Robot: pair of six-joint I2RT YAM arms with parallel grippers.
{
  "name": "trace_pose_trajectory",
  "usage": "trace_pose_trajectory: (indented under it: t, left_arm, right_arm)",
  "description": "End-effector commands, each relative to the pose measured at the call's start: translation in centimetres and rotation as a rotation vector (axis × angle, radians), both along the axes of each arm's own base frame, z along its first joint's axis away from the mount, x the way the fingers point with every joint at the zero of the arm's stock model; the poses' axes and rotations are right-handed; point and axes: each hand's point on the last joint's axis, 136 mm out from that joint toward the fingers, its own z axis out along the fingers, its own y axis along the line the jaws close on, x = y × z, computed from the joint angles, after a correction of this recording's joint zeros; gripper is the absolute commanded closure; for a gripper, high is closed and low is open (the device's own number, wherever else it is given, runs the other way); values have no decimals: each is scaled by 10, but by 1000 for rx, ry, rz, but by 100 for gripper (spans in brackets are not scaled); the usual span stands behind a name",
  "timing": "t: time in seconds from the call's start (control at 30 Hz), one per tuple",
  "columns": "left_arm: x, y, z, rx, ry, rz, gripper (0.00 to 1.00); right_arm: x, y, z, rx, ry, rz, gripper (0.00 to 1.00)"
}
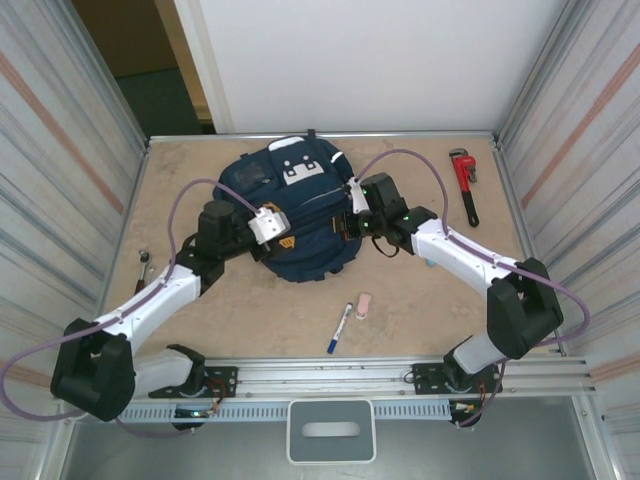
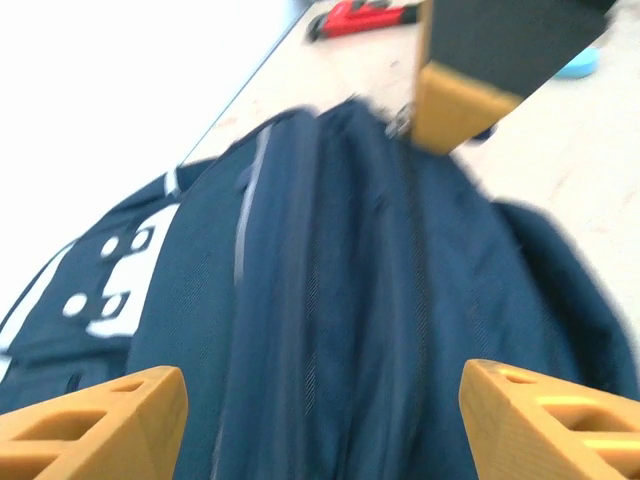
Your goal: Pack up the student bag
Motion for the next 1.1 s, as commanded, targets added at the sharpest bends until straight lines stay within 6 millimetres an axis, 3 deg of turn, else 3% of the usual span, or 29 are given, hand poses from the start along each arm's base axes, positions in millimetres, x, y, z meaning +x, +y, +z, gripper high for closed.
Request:
trace_pose_trajectory:
  t: [0.0,0.17,0.3,0.43,0.53,0.7,0.83,0.93,1.07]
  left_arm:
    - [-4,-20,-3,54,17,-58,28]
    - [8,-35,-20,125,53,-74,37]
    - [16,-36,-24,145,35,-65,59]
    - [14,-28,-13,87,34,-98,91]
    - [7,-18,10,-37,13,-139,100]
    - [3,15,39,-242,-43,-150,100]
    - [23,37,29,-216,-29,-31,100]
    - [36,46,20,-168,22,68,81]
    - [28,30,17,-93,39,66,51]
  right_arm:
    - [-8,21,63,140,-112,65,100]
    - [-20,28,73,162,-127,98,100]
    - [-24,28,72,164,-123,105,100]
    - [-15,5,49,86,-92,45,100]
    - [-2,-27,19,8,-16,-46,100]
    - [16,-64,-7,-18,91,-164,100]
    - [26,-52,-3,9,89,-153,100]
    - [27,-35,8,37,65,-119,100]
    - [24,-18,24,84,34,-85,100]
